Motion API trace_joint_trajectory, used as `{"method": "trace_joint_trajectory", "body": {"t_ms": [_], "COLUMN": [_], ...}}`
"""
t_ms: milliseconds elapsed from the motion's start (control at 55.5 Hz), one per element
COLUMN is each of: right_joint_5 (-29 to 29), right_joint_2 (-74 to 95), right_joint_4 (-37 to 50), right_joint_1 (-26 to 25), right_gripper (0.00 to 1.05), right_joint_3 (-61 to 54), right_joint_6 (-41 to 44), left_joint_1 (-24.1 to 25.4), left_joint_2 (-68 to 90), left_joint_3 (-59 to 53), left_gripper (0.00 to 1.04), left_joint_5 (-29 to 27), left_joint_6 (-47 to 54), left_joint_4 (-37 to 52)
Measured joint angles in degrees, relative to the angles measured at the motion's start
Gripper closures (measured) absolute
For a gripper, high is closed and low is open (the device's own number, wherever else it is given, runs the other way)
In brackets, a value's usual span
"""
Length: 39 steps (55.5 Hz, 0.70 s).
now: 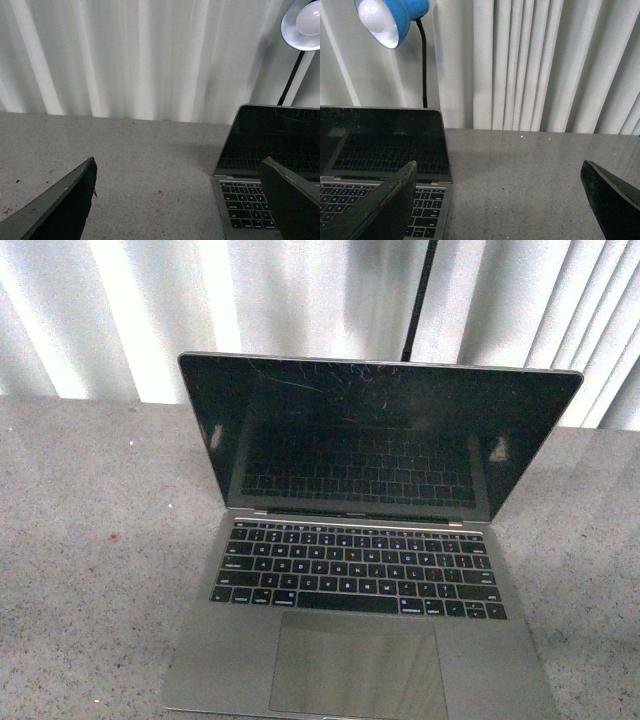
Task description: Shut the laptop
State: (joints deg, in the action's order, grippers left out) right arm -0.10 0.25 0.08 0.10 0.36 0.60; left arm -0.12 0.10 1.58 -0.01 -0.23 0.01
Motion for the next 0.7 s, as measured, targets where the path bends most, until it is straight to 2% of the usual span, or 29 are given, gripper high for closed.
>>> {"method": "trace_joint_trajectory", "body": {"t_ms": [702], "right_joint_5": [0.0], "right_joint_2": [0.0], "right_joint_4": [0.0], "right_joint_1": [0.0], "right_gripper": [0.07], "right_joint_3": [0.0], "right_joint_6": [0.0], "left_joint_1": [0.0], "left_joint_2": [0.0], "left_joint_3": [0.0], "left_gripper": [0.07], "left_joint_5": [0.0], "left_joint_6": [0.0], "left_joint_4": [0.0]}}
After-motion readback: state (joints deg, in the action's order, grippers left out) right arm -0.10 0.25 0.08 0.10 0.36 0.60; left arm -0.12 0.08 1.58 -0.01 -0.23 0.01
